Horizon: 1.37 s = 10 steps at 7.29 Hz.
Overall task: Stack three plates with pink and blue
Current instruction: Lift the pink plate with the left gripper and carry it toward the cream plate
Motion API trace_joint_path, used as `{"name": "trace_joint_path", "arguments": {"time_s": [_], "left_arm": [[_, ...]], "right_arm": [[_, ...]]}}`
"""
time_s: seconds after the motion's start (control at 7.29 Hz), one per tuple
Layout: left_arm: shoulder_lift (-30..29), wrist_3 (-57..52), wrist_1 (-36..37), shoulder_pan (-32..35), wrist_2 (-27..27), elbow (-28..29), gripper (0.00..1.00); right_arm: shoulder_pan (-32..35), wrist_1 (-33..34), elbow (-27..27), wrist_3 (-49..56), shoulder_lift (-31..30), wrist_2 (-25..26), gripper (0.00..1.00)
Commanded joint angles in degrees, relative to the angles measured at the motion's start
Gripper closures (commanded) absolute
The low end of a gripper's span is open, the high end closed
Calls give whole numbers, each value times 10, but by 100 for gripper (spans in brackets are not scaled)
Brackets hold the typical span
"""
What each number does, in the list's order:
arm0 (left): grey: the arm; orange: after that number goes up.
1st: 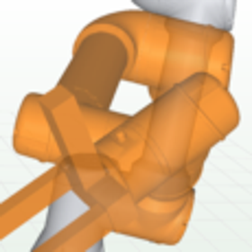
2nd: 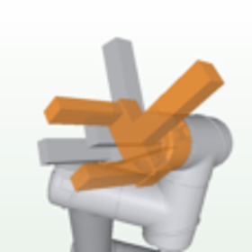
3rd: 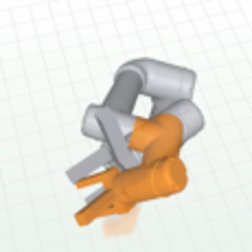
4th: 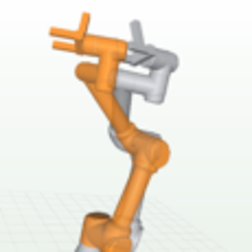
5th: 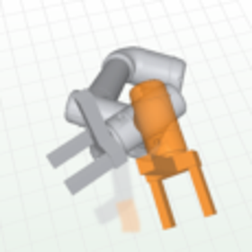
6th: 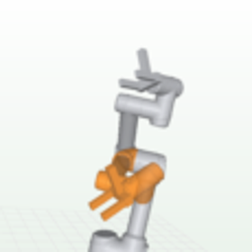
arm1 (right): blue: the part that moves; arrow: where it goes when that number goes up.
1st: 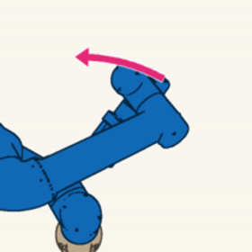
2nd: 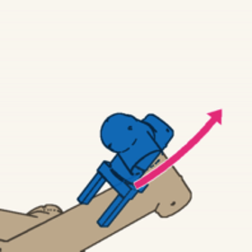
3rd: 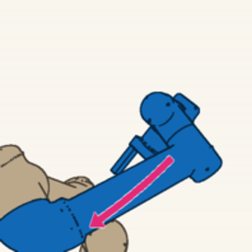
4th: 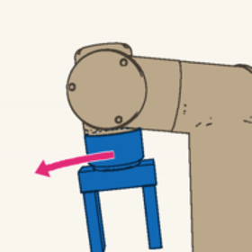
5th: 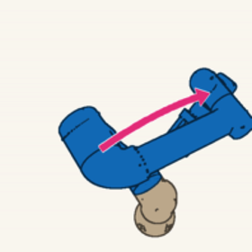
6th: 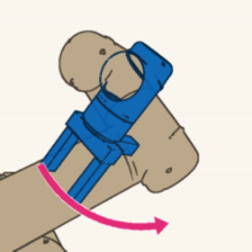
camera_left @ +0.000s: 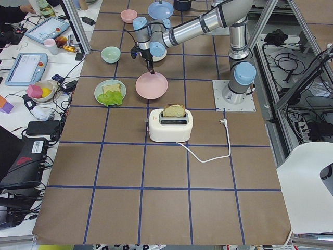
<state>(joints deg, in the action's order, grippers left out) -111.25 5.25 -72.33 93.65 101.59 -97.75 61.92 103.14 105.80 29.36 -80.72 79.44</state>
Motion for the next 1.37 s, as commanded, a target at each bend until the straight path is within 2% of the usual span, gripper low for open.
{"name": "trace_joint_path", "arguments": {"time_s": [0.0, 0.41, 0.69, 1.23], "left_arm": [[-13, 38, -65, 25, 0, 69, 100], [-55, 113, -105, 90, -10, 164, 100], [-77, 133, -110, 129, -30, 199, 100], [-139, 134, -111, 195, -32, 266, 100]], "right_arm": [[1, -1, -1, -18, 0, 0, 100], [1, 0, -1, -18, -1, 2, 100], [1, 0, 0, -18, 0, 1, 100], [1, 0, 5, -18, 0, 4, 100]]}}
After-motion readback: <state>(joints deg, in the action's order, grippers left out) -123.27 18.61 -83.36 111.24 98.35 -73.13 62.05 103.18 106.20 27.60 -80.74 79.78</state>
